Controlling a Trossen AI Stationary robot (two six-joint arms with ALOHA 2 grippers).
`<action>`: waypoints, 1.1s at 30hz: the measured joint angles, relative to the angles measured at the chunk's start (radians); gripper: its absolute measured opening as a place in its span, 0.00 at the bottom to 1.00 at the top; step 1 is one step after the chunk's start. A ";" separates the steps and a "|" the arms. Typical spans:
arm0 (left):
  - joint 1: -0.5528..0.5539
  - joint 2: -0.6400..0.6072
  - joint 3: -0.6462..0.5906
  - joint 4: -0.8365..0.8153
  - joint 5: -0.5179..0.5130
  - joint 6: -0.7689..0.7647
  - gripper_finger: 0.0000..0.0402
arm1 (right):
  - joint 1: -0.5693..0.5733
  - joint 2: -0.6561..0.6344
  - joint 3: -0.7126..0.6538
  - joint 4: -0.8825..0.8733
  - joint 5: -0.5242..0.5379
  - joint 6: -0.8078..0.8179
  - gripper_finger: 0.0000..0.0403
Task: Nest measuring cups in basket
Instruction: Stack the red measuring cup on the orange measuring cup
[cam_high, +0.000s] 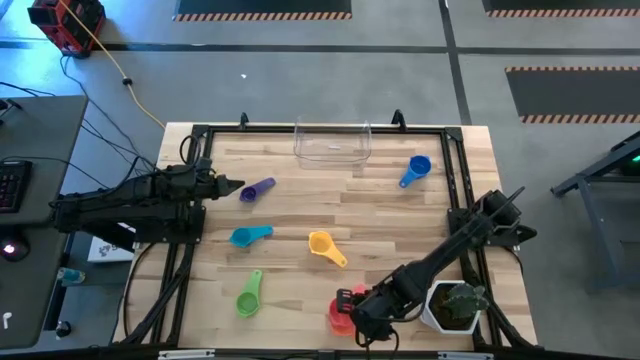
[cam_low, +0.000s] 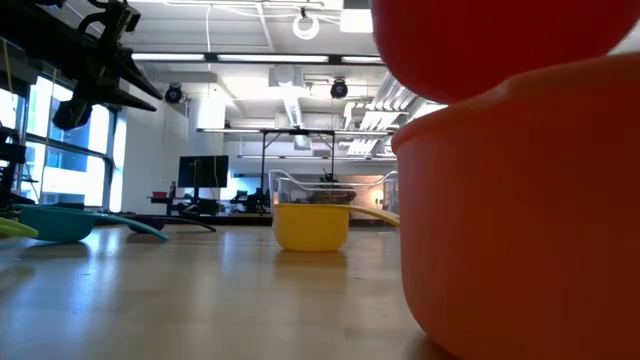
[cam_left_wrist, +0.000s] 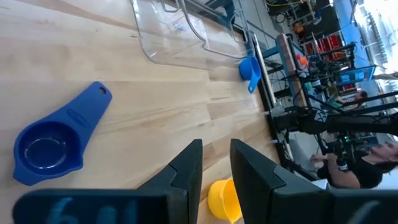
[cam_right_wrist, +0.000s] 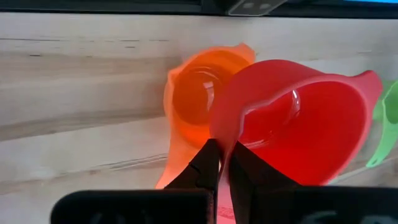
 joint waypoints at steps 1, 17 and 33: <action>0.000 0.000 0.000 0.000 0.006 0.000 0.18 | 0.001 0.003 0.000 0.010 0.000 0.000 0.01; 0.000 0.000 0.000 0.000 0.015 0.025 0.18 | 0.011 0.047 0.000 0.003 0.036 -0.036 0.01; 0.000 0.000 0.000 0.000 0.015 0.026 0.18 | 0.012 0.047 0.000 0.003 -0.020 0.072 0.01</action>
